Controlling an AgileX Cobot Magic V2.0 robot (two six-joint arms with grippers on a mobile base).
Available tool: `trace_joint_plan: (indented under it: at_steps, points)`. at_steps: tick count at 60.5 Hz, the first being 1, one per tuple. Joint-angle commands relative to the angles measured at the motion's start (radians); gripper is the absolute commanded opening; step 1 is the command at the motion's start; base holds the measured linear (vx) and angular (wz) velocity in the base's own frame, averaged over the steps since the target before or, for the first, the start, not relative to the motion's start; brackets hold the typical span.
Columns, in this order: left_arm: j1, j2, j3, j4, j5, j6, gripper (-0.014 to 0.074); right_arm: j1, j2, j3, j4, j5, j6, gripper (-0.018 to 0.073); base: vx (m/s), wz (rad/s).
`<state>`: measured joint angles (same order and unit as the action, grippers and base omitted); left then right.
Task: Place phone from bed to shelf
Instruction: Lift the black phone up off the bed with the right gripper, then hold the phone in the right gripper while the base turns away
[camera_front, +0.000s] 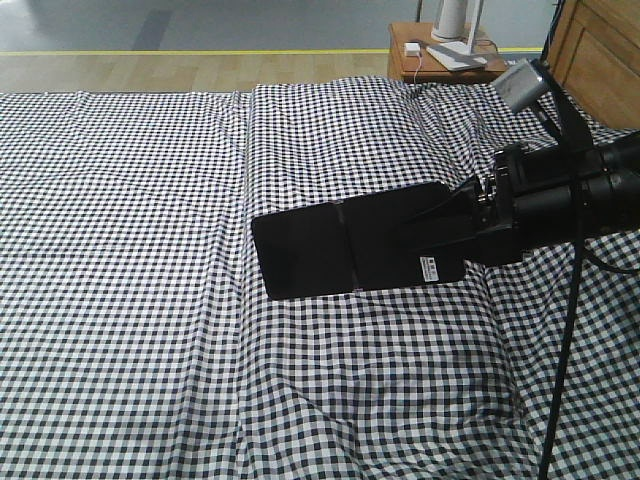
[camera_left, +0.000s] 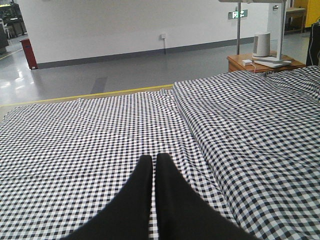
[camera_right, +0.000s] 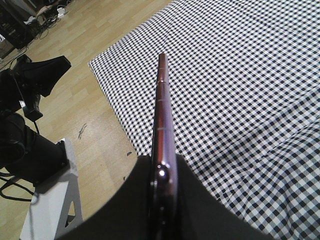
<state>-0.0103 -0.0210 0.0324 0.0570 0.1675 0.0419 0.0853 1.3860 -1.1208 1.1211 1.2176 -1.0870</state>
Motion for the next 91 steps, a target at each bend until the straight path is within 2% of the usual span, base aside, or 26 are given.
trace_joint_plan:
  at_steps: [1, 52, 91]
  points:
    - [-0.002, -0.004, -0.026, -0.007, -0.067, -0.003, 0.0001, 0.0, -0.034, -0.029, 0.092, 0.073, -0.001, -0.0001, 0.0, 0.0]
    - [-0.002, -0.004, -0.026, -0.007, -0.067, -0.003, 0.0001, 0.0, -0.034, -0.029, 0.092, 0.073, -0.001, -0.0001, -0.01, 0.03]
    - [-0.002, -0.004, -0.026, -0.007, -0.067, -0.003, 0.0001, 0.0, -0.034, -0.029, 0.092, 0.073, -0.001, -0.0001, -0.1, 0.4]
